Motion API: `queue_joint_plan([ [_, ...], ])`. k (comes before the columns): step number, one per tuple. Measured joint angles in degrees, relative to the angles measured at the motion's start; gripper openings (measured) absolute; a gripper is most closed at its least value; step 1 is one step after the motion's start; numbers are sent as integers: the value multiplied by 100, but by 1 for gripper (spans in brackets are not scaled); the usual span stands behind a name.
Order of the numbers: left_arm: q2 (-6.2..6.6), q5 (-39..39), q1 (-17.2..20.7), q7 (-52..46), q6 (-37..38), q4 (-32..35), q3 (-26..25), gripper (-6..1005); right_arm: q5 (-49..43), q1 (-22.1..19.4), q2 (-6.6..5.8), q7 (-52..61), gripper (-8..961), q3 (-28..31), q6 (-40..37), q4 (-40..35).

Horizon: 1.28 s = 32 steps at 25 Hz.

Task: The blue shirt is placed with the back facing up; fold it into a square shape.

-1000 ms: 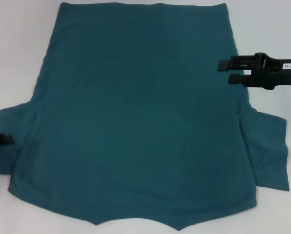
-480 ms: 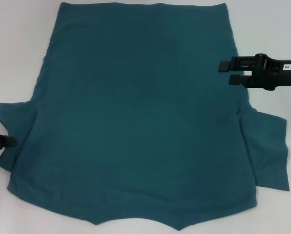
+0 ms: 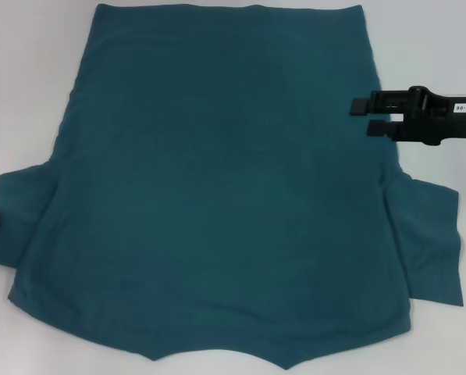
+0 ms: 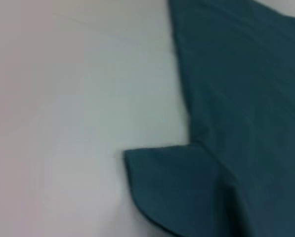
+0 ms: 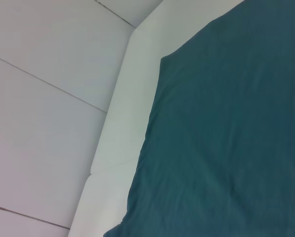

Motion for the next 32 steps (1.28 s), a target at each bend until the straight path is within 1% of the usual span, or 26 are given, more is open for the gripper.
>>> queue_joint_plan([
  [5,23,389,-53,-132,-264,70,5,6,0,-2,0,2,700,3,0,0],
  [13,99,886,-237,-91,-522,97,10,6,0,-2,0,4,699,14,0,0],
  [15,127,986,-295,-92,-542,110,11,6,0,-2,-4,5,699,23,0,0],
  [20,147,1186,-411,-131,-525,182,14,7,0,-2,-9,-4,699,29,0,0],
  [24,145,1204,-503,-208,-149,297,16,7,0,-2,-9,-5,700,28,0,0],
  [27,126,1207,-612,-455,355,541,54,6,0,-2,-9,0,700,27,0,0],
  [30,137,1209,-702,-834,783,862,275,6,0,-2,-9,2,700,26,0,-2],
  [32,191,1224,-771,-1170,1001,1065,562,7,0,-2,-9,-5,700,26,-4,-3],
])
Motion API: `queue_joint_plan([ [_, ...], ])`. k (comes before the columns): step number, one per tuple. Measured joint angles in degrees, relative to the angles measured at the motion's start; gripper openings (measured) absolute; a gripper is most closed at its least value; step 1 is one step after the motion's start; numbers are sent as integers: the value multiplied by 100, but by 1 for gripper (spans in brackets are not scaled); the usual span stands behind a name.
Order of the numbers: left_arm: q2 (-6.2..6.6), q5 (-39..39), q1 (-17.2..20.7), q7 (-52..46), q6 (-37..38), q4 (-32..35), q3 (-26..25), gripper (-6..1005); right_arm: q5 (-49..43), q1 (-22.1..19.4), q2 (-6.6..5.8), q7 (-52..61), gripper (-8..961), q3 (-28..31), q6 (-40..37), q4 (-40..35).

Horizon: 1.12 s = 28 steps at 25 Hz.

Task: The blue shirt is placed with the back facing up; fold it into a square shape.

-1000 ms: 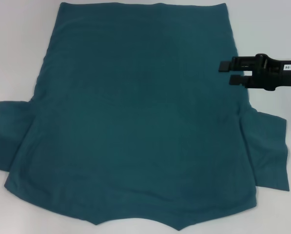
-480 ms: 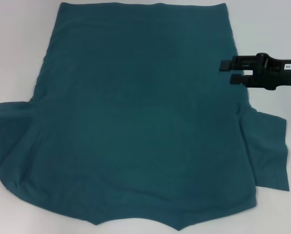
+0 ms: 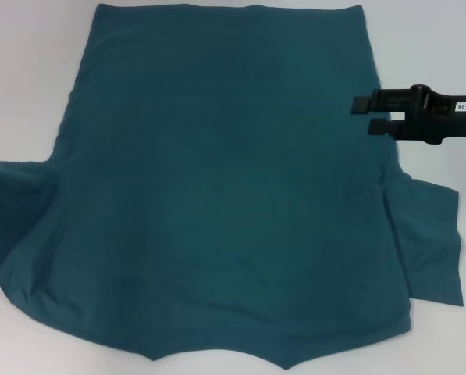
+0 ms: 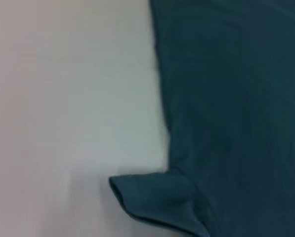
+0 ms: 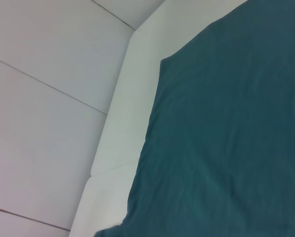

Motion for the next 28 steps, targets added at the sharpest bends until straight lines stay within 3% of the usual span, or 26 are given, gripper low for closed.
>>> queue_joint_plan([
  [4,140,227,-248,-419,244,56,273,8,0,0,0,-14,700,-4,-10,0],
  [8,151,403,-509,-635,481,29,331,9,0,-2,0,-18,701,-10,-24,0],
  [14,25,394,-712,-1071,665,-68,521,10,0,-8,5,-20,701,-21,-24,2],
  [21,-283,239,-1004,-1129,596,-366,591,14,-19,-12,25,-26,701,-50,-14,3],
  [28,-351,207,-1278,-1157,343,-837,595,28,-34,-65,10,-51,699,-53,0,3],
])
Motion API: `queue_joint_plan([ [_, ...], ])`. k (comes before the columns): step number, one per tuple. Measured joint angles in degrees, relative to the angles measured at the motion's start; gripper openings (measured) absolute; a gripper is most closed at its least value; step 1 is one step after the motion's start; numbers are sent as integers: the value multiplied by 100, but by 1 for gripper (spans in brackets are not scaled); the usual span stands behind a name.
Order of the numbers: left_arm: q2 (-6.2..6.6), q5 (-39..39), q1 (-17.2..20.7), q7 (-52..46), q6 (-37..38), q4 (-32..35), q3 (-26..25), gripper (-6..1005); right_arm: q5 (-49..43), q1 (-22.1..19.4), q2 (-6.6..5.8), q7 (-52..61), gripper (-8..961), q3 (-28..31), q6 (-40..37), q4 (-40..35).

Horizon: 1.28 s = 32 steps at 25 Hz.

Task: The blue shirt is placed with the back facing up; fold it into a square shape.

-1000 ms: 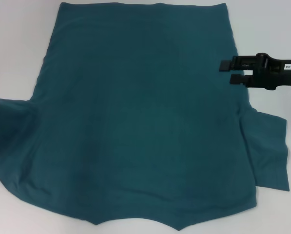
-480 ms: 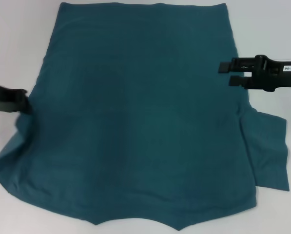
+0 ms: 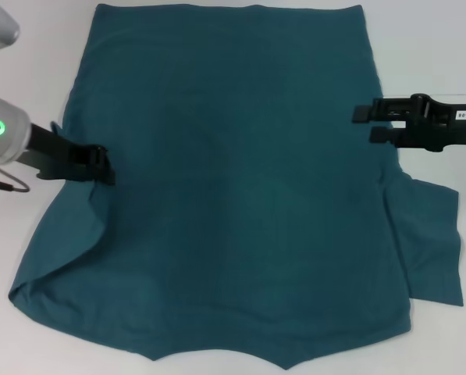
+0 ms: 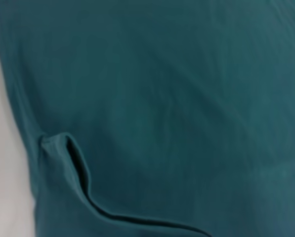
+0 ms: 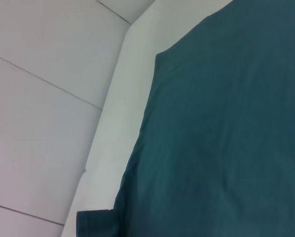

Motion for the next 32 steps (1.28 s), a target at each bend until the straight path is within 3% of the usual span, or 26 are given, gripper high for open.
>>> queue_joint_plan([
  [5,90,-223,-89,235,-122,-371,0,38,-8,-67,-15,-8,700,-8,5,-4],
  [6,164,-534,-108,563,-34,-538,0,40,-9,-80,-17,-9,700,-8,5,-8],
  [11,213,-1234,5,1242,264,-573,-75,50,-35,-107,-36,-120,700,-39,4,-39],
  [15,284,-2061,383,1667,473,-495,-167,222,-204,-106,-44,-267,701,-61,-20,-54],
  [21,351,-2279,914,1989,1039,-518,-597,481,-240,-147,-70,-742,700,-186,-297,-110],
  [24,270,-2321,1152,2820,1558,-448,-683,615,-246,-178,-94,-891,699,-234,-421,-154],
  [27,54,-2352,1467,3787,1888,-241,-679,749,-248,-221,-132,-968,699,-257,-536,-163],
  [32,-234,-2577,1756,4822,2033,-146,-644,771,-437,-276,-269,-876,699,-280,-741,-165],
])
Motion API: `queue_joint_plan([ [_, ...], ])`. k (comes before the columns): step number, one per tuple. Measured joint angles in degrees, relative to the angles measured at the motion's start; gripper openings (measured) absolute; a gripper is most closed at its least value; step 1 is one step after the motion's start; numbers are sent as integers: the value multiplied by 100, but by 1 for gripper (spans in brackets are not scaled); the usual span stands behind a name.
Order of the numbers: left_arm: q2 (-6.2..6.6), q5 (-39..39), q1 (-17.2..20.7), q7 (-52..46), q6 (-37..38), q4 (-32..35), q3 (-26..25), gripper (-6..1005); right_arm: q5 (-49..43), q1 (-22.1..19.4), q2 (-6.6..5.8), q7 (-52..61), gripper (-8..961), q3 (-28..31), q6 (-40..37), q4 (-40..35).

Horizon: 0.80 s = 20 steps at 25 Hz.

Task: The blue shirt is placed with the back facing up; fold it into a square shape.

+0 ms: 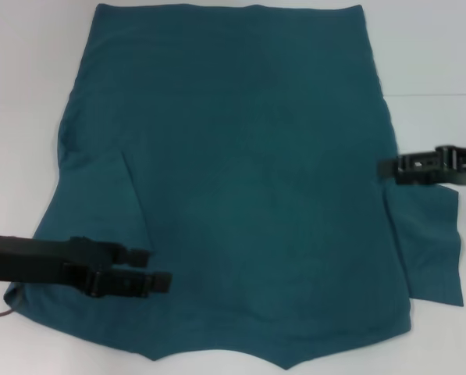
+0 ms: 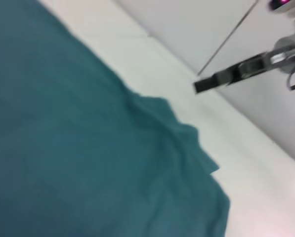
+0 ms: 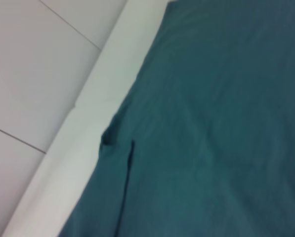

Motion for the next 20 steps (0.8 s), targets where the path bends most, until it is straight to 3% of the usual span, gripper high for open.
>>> queue_joint_plan([
  [6,-41,-219,-65,-244,-96,-297,-22,798,-322,-224,-149,318,700,33,-397,-153],
  [13,-25,-250,-80,-926,-829,-387,-33,793,-623,-817,-286,1318,700,183,-505,-807],
  [17,-36,-321,-62,-981,-960,-420,-42,793,-690,-981,-307,1508,700,388,-430,-755],
  [20,-48,-383,-50,-986,-989,-422,-42,793,-805,-1019,-256,1516,701,434,-305,-722],
])
